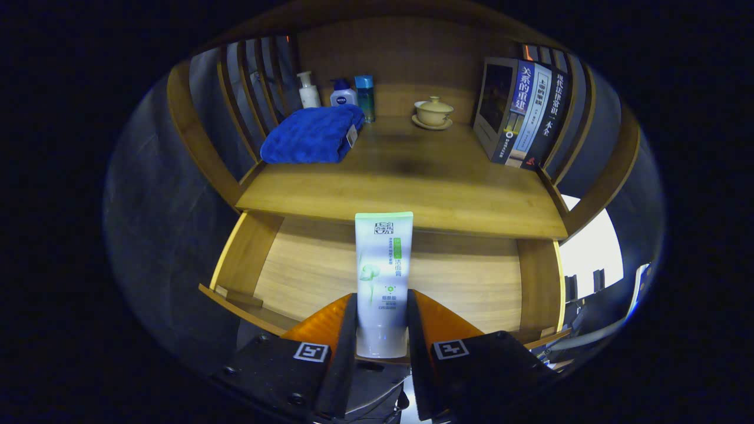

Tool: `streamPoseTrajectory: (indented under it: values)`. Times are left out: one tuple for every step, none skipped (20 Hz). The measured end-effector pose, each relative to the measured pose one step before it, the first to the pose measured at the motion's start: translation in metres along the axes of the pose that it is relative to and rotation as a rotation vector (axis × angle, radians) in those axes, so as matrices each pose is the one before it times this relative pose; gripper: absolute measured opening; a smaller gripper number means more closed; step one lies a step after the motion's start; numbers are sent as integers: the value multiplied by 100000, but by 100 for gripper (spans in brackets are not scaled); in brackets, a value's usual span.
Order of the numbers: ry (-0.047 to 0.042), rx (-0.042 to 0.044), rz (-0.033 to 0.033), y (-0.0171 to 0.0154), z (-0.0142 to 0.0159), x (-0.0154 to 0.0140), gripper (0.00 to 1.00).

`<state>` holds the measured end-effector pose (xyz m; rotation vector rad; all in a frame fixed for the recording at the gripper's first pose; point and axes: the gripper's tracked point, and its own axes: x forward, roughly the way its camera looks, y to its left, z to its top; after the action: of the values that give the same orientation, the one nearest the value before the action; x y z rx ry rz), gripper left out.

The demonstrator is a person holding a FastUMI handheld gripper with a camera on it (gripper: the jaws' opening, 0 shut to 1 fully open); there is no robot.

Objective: Pull open the drawer, take out the items inside it, and place them on the countertop above the cabinet.

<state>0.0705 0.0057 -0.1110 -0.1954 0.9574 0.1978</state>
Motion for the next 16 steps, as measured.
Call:
streamPoseTrajectory:
  values:
    - [-1124,39,-5,1,870,3,51]
    - [-1221,413,-688,-116,874,73,51]
    - [-846,419,-677,-143,847,267,51]
    - [-900,632,-490,-188,825,92,51]
    - [-813,848,-413,-87,824,191,51]
    - [-835,843,-306,-59,886,185,51]
    - [-1217,1080,-612,-100,989,246,51]
    - [-876,770,-820,-151,849,375,51]
    - [-939,553,-777,-273,931,357,51]
    - [-1035,722,-1148,-268,809,375,51]
    - [-1461,871,-889,-167,1017,510,51]
    - [-1286,1038,-863,-250,794,593,51]
    - [-1213,1234,-1153,-269,712,589,51]
    - [-748,1012,-1062,-244,528,660,51]
    - [-647,934,-799,-153,461,741,51]
    - [-799,1014,-828,-127,382,787,51]
